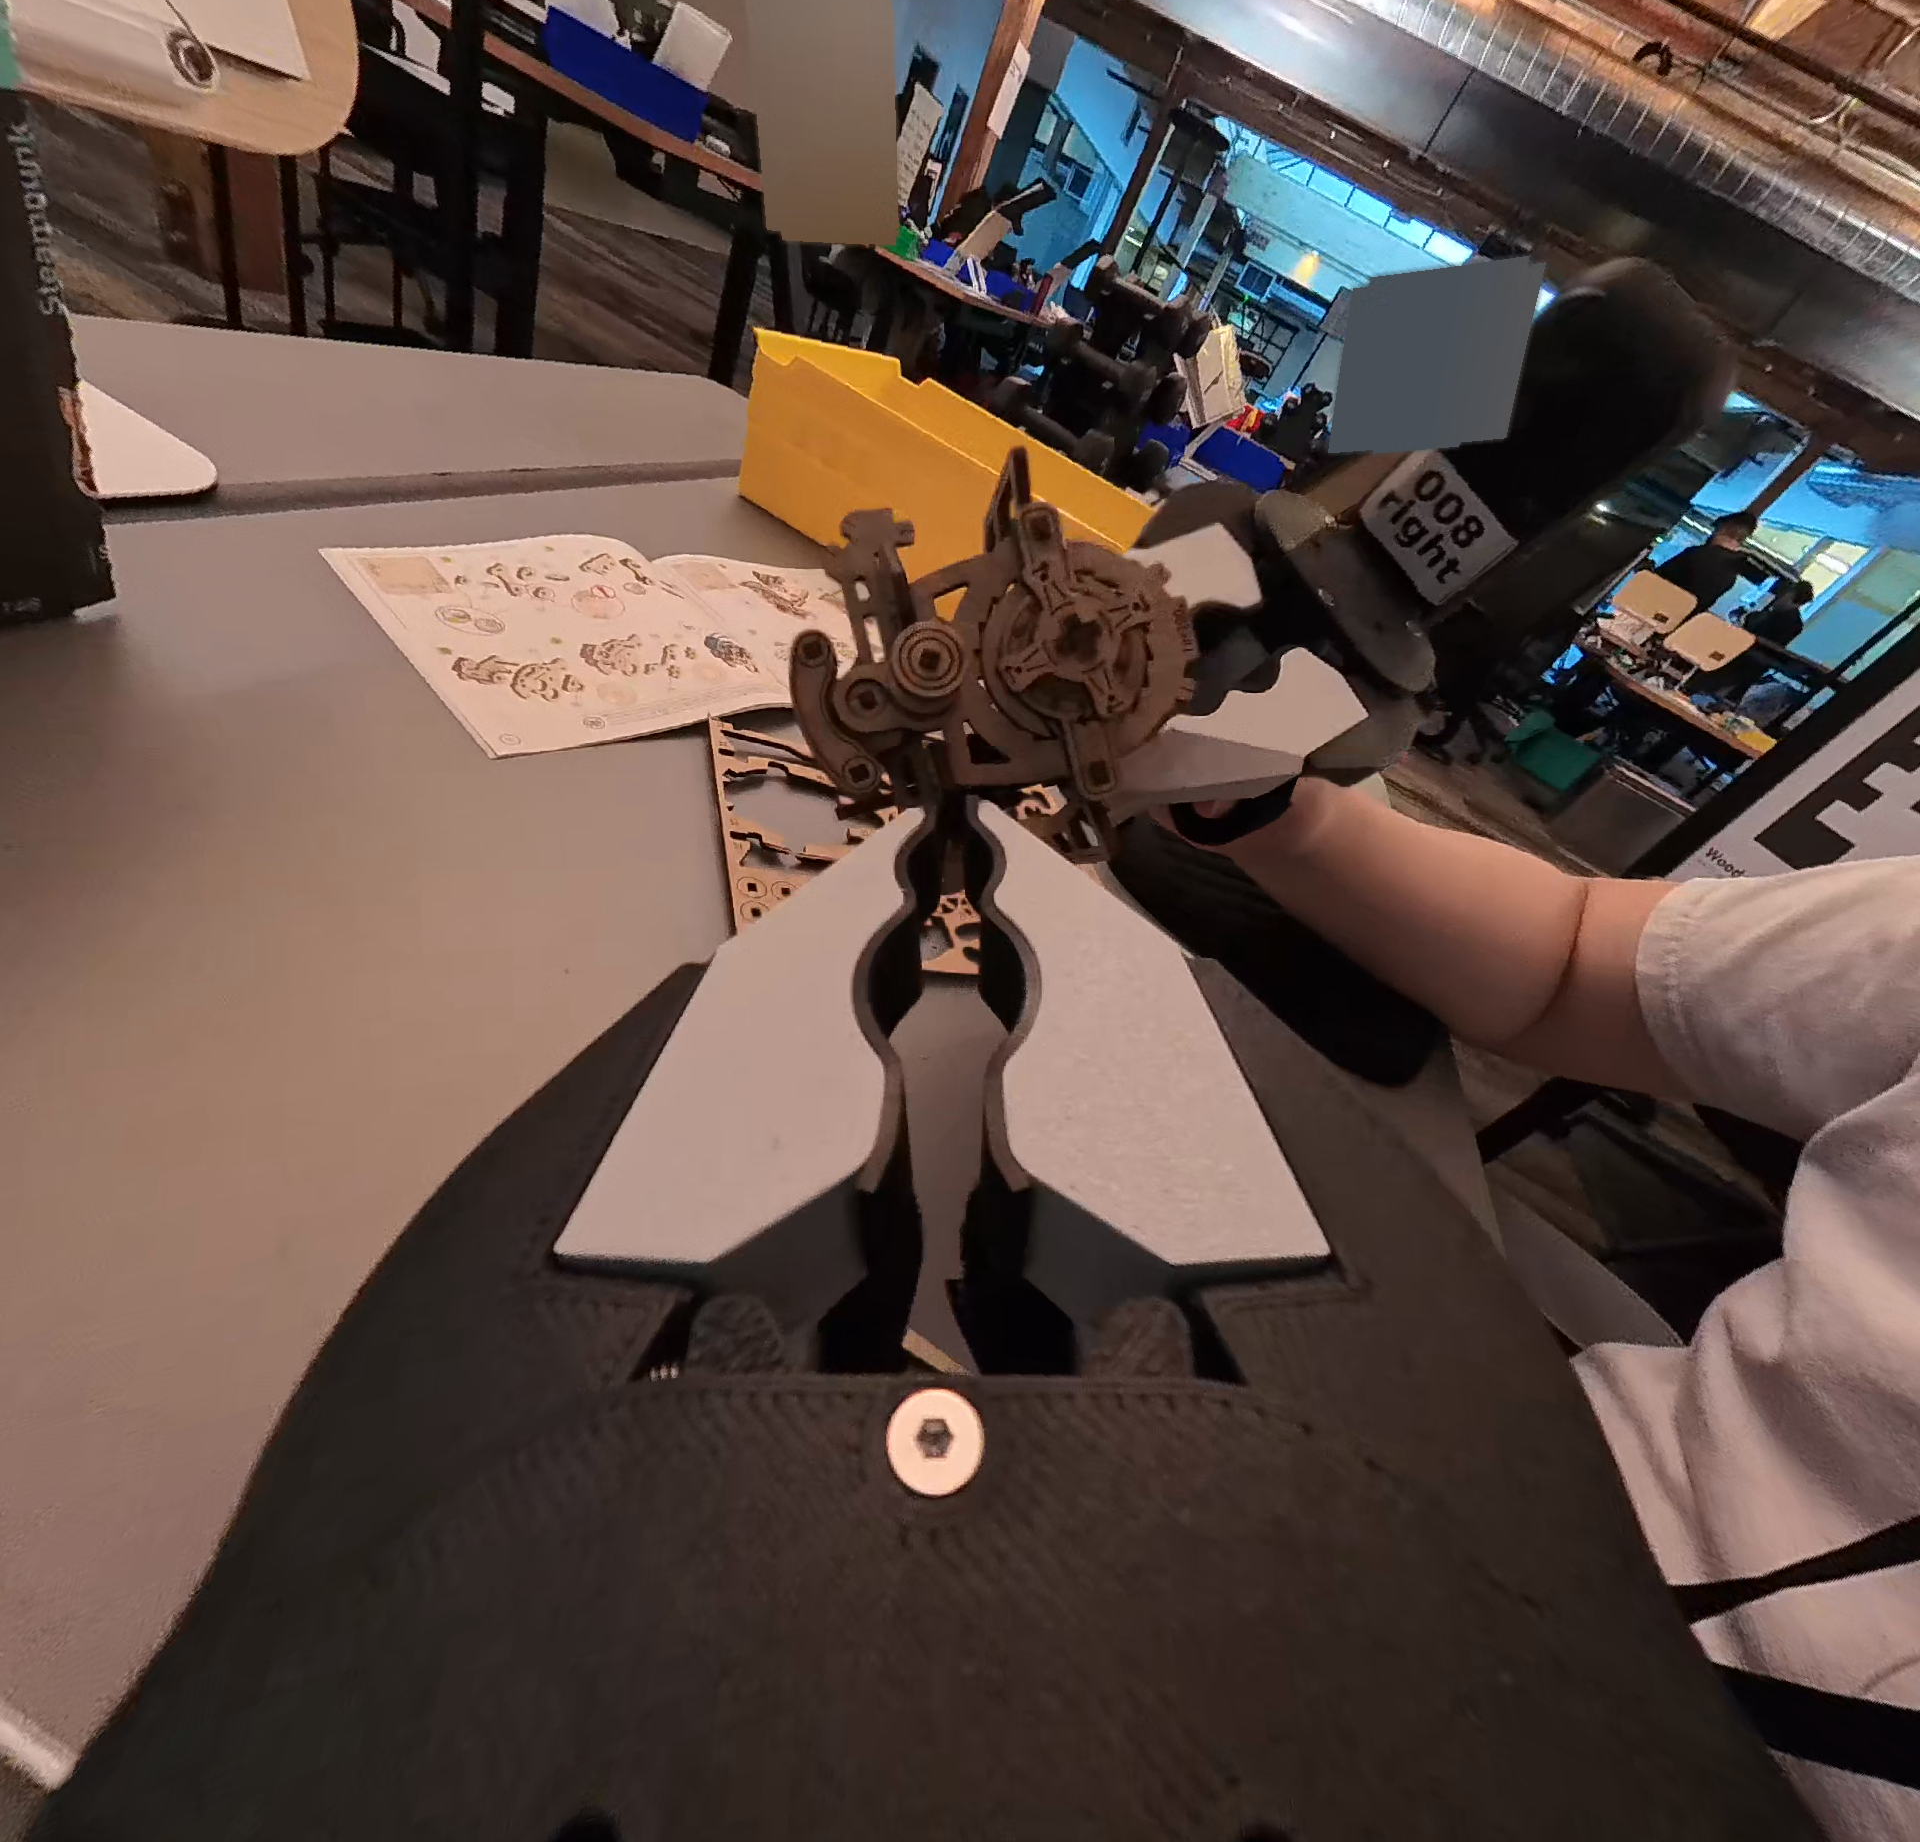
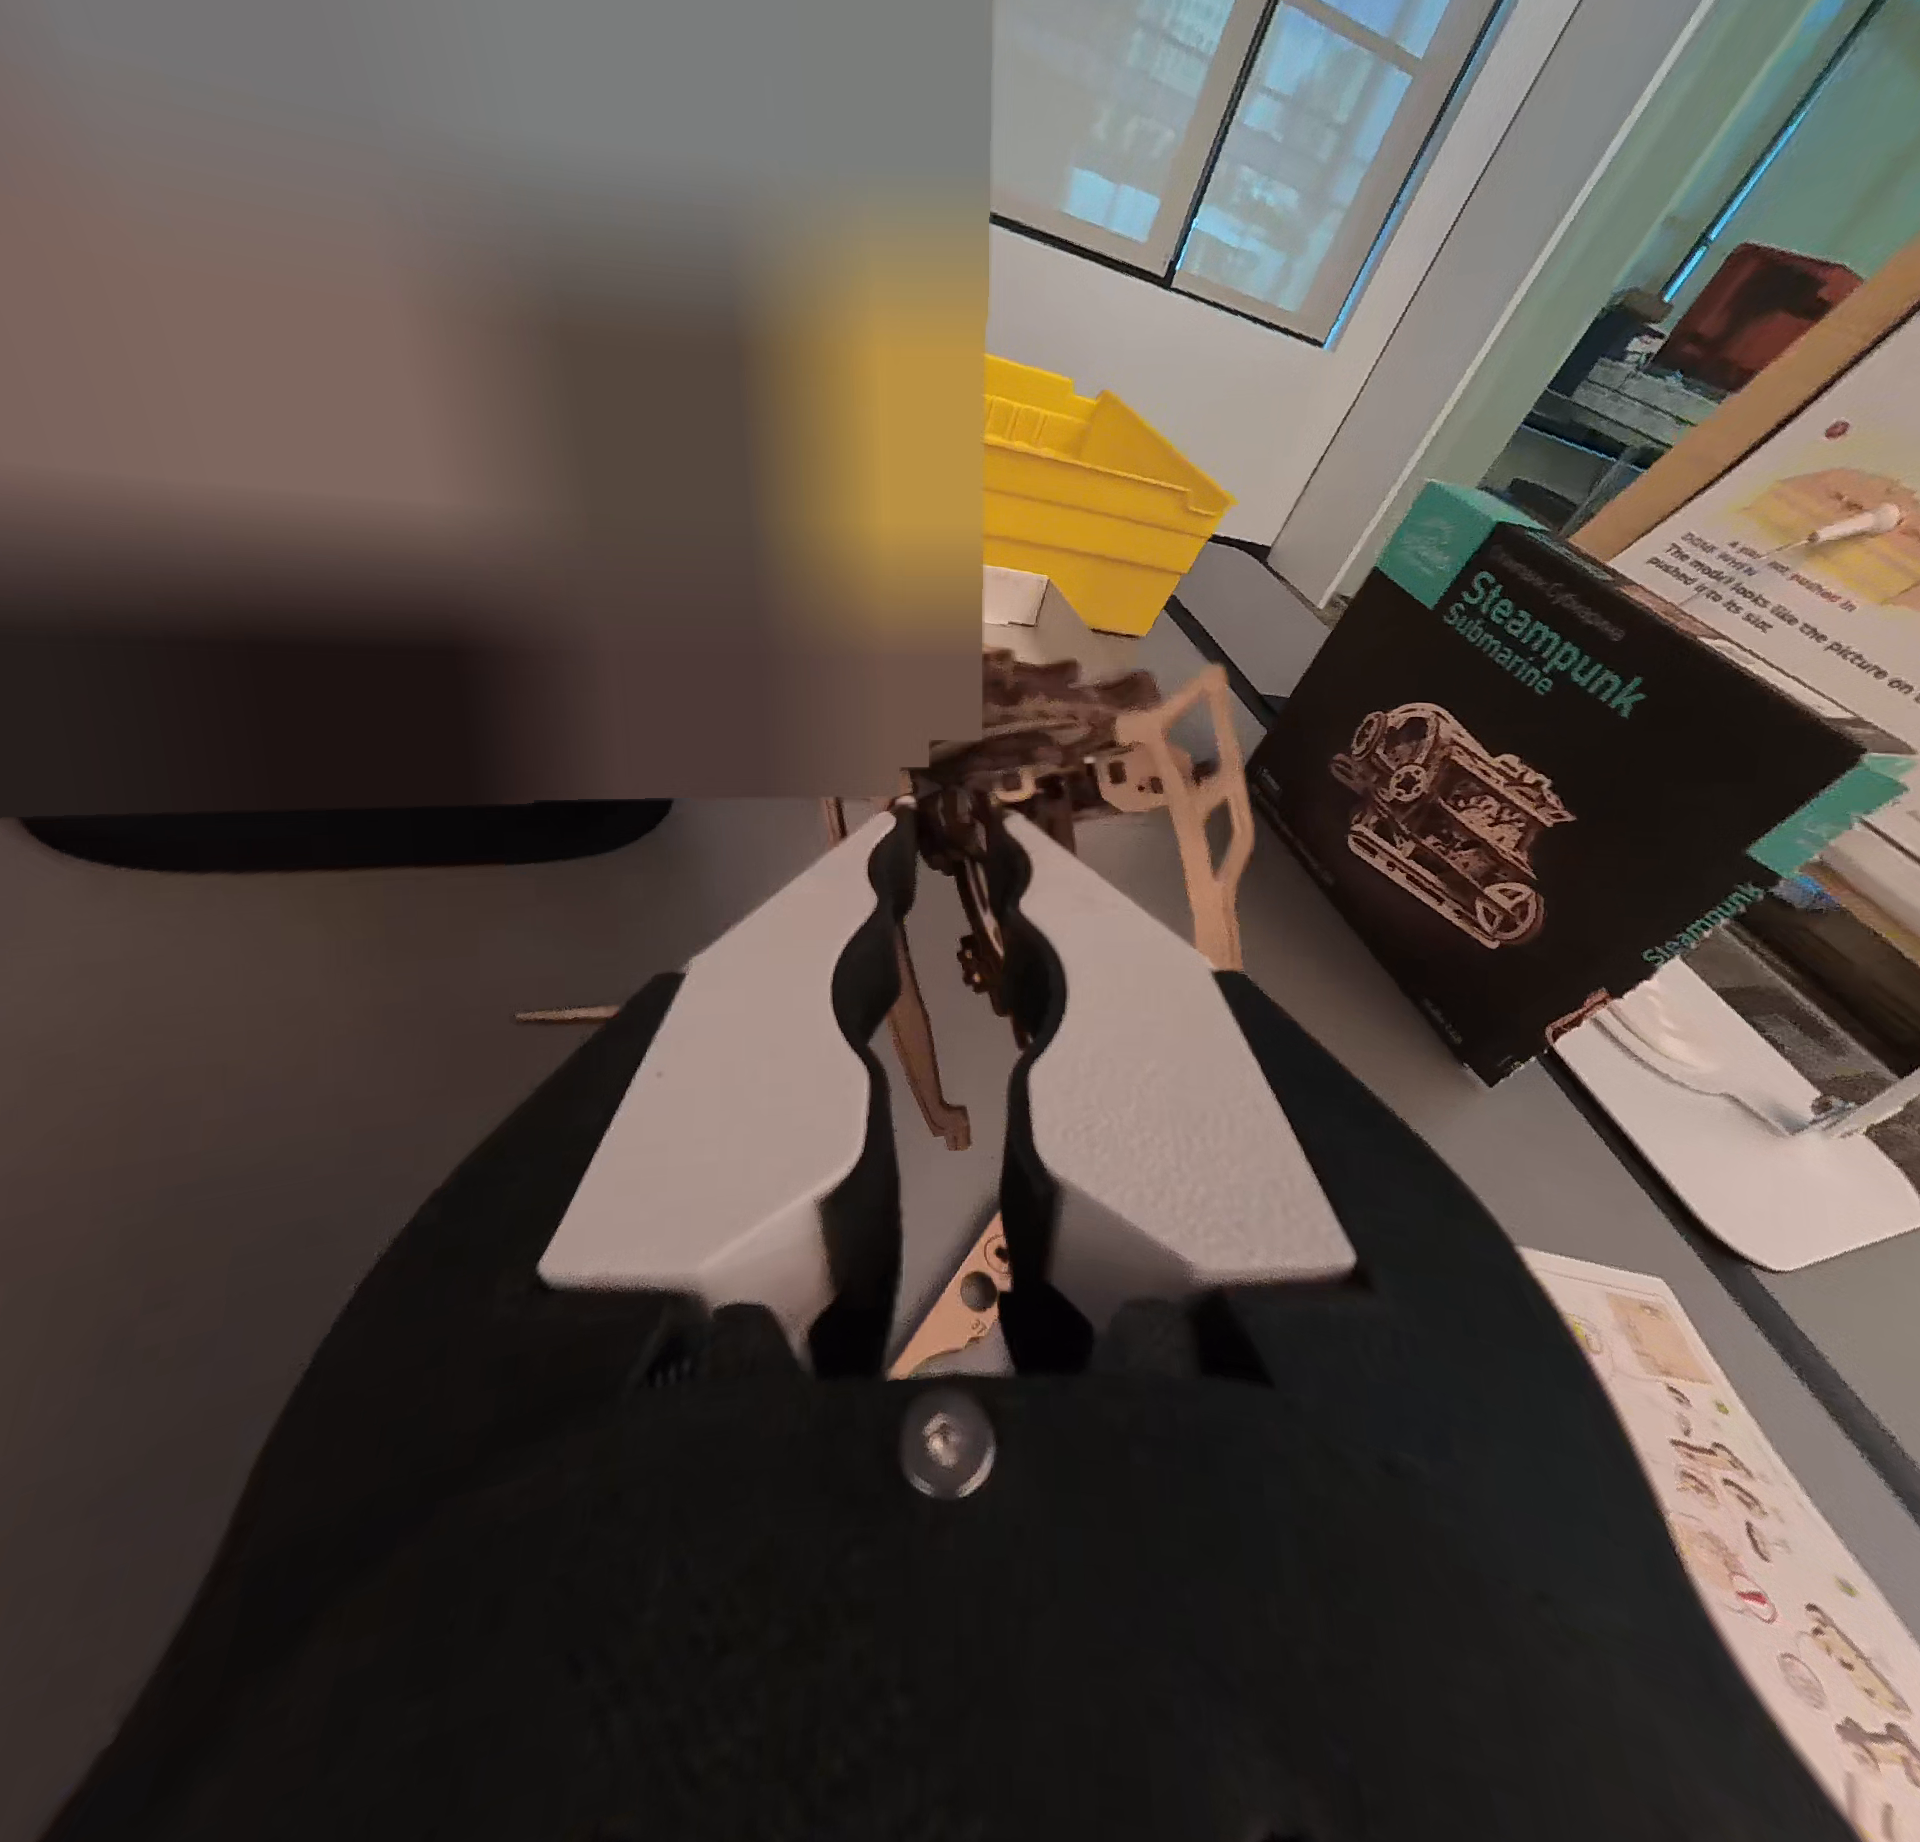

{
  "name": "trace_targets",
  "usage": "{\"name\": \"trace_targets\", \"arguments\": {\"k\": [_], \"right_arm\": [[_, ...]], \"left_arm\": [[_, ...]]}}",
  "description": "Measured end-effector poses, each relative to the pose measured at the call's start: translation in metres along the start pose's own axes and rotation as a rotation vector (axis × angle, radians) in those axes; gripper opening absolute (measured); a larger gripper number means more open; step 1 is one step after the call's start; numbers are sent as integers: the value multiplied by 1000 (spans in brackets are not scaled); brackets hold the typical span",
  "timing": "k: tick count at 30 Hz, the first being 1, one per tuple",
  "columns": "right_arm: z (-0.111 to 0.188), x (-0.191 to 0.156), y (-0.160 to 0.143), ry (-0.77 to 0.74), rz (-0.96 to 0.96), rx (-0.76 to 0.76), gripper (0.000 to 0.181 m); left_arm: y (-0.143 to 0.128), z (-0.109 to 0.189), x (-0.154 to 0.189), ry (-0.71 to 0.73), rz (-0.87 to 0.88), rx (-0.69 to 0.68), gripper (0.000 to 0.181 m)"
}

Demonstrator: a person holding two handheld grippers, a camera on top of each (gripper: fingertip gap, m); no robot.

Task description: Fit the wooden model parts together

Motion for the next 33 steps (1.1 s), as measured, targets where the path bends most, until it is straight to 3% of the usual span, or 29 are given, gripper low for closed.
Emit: {"name": "trace_targets", "arguments": {"k": [4,15,33], "right_arm": [[-1,-3,0,1,62,-44,9],[-3,2,-8,33,-48,-61,8],[-12,4,-26,55,-140,-144,8]], "left_arm": [[-2,0,-2,-1,-9,-15,0],[-12,-1,-13,-71,98,57,0],[-25,-4,-21,25,117,5,0]]}}
Point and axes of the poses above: each gripper's, where its closed fingertips meet, z back along the fingers, y out of its top, x = y × z across the jaws, the point moved 10 cm from there along z, back along the fingers, and after that the axes turned 7 degrees about -y, right-handed, at the moved point
